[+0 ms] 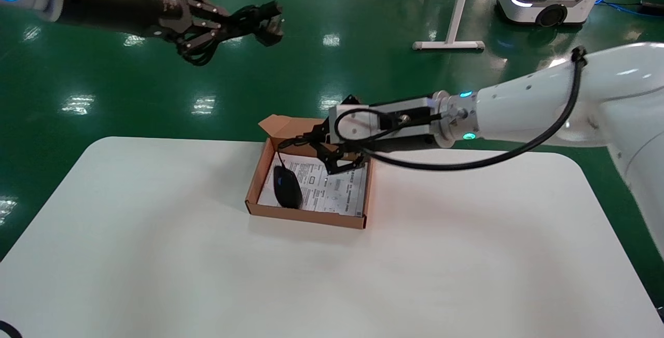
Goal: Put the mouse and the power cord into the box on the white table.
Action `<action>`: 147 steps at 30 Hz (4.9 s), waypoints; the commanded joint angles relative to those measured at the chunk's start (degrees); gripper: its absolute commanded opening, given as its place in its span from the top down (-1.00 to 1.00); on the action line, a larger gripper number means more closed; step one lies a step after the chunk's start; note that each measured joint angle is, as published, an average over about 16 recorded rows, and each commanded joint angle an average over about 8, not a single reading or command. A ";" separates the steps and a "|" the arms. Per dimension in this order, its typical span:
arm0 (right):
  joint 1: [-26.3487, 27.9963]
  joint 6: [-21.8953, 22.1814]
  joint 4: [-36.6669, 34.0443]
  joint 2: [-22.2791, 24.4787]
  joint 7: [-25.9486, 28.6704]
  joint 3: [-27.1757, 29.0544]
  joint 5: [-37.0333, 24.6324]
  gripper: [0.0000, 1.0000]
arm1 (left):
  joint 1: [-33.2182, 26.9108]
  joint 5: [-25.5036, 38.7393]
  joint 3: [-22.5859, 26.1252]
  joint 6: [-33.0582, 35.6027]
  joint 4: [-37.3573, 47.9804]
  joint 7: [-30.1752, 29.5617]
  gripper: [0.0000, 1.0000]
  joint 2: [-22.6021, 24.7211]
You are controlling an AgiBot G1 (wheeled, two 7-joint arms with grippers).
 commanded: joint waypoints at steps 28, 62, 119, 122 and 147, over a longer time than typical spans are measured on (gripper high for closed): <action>-6.51 20.26 13.62 -1.25 11.95 -13.88 3.48 -1.00 | 0.72 3.78 3.10 4.94 -4.47 -3.59 1.00 -1.25; 6.98 1.51 -4.95 19.93 -1.37 -13.62 5.45 -1.00 | 18.73 2.84 4.73 -8.74 -3.21 10.12 -1.00 14.44; -31.13 -11.98 52.99 38.36 45.99 18.48 30.07 -1.00 | 54.91 -19.97 -43.25 11.51 -54.95 -22.75 -1.00 -21.77; -33.37 -12.70 56.47 39.37 48.89 20.35 31.48 -1.00 | 56.99 -21.30 -46.06 12.70 -57.93 -24.63 -1.00 -23.88; -39.28 -14.61 65.60 42.04 56.18 25.28 35.28 -1.00 | 61.50 -24.27 -52.27 15.30 -64.49 -28.44 -1.00 -28.42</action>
